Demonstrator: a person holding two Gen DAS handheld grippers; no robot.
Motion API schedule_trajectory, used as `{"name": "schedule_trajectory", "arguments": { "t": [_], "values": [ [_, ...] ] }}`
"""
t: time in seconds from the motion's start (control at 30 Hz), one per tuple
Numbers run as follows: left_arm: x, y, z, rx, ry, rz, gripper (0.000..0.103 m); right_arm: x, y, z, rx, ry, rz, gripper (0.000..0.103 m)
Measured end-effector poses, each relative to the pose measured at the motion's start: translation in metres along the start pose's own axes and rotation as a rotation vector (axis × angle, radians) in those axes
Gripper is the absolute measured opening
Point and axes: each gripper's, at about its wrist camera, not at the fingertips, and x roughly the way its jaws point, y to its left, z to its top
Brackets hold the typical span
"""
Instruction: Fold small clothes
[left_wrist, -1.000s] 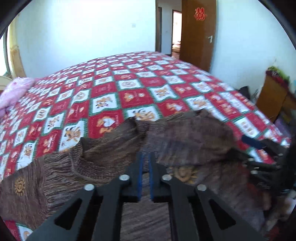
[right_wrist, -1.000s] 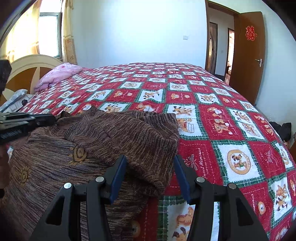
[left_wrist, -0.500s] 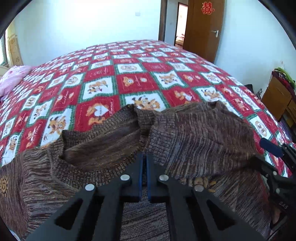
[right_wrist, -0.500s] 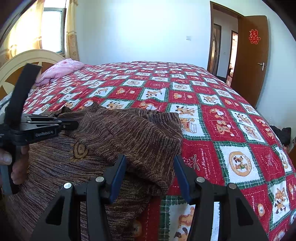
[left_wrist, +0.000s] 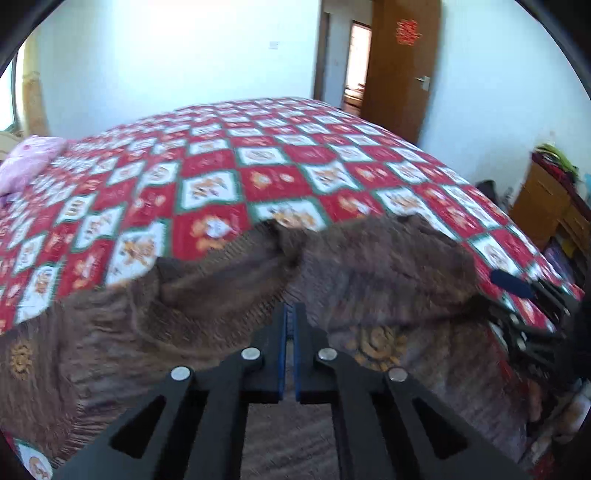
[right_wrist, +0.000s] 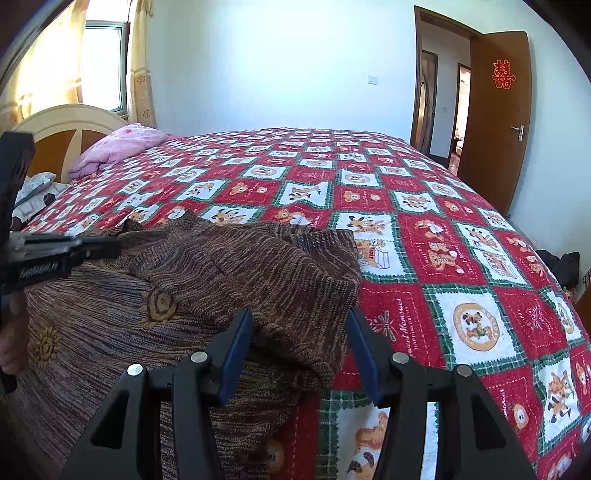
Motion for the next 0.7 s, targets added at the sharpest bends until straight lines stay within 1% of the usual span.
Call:
{"name": "schedule_trajectory", "arguments": {
  "t": [0.03,0.07,0.13,0.17,0.23,0.27,0.3,0.33,0.37,0.43,0.5,0.6,0.7],
  "values": [
    [0.005,0.003,0.004,-0.019,0.015,-0.014,0.024,0.0,0.0,0.0,-0.003,0.0,-0.001,0.054],
    [0.011,0.006,0.008,-0.038,0.02,-0.022,0.042,-0.001,0.001,0.0,-0.007,-0.001,0.0,0.054],
    [0.018,0.005,0.012,-0.035,0.012,-0.009,0.059,-0.001,0.002,0.0,-0.01,-0.003,0.001,0.054],
    [0.022,0.004,0.012,-0.027,0.013,-0.002,0.059,-0.001,0.002,0.0,-0.01,-0.004,0.0,0.054],
    [0.036,-0.001,0.013,-0.013,0.041,-0.001,0.059,-0.001,0.001,0.0,-0.01,-0.003,0.0,0.054],
    [0.041,-0.002,0.013,-0.008,0.05,-0.001,0.054,0.0,0.001,0.0,-0.009,-0.001,0.002,0.054],
    [0.049,-0.006,0.011,0.008,0.064,0.002,0.043,0.001,0.001,0.001,-0.01,0.001,0.003,0.054],
    [0.053,-0.008,0.009,0.018,0.076,0.002,0.006,0.001,0.001,0.001,-0.011,0.001,0.002,0.054],
    [0.052,-0.009,0.008,0.018,0.077,-0.002,0.006,0.001,0.001,0.001,-0.016,0.0,0.0,0.054],
    [0.038,-0.012,0.006,0.027,0.03,0.016,0.006,0.001,0.002,0.001,-0.025,-0.003,-0.007,0.054],
    [0.023,-0.013,0.006,0.039,0.001,0.032,0.005,0.001,0.004,0.001,-0.035,-0.006,-0.006,0.054],
    [0.007,-0.008,0.005,0.026,-0.015,0.011,0.005,0.003,0.007,0.0,-0.05,0.003,-0.009,0.054],
    [-0.012,0.001,-0.001,-0.024,-0.011,-0.025,0.005,-0.003,0.004,0.0,-0.038,-0.019,-0.015,0.054]
  ]
}}
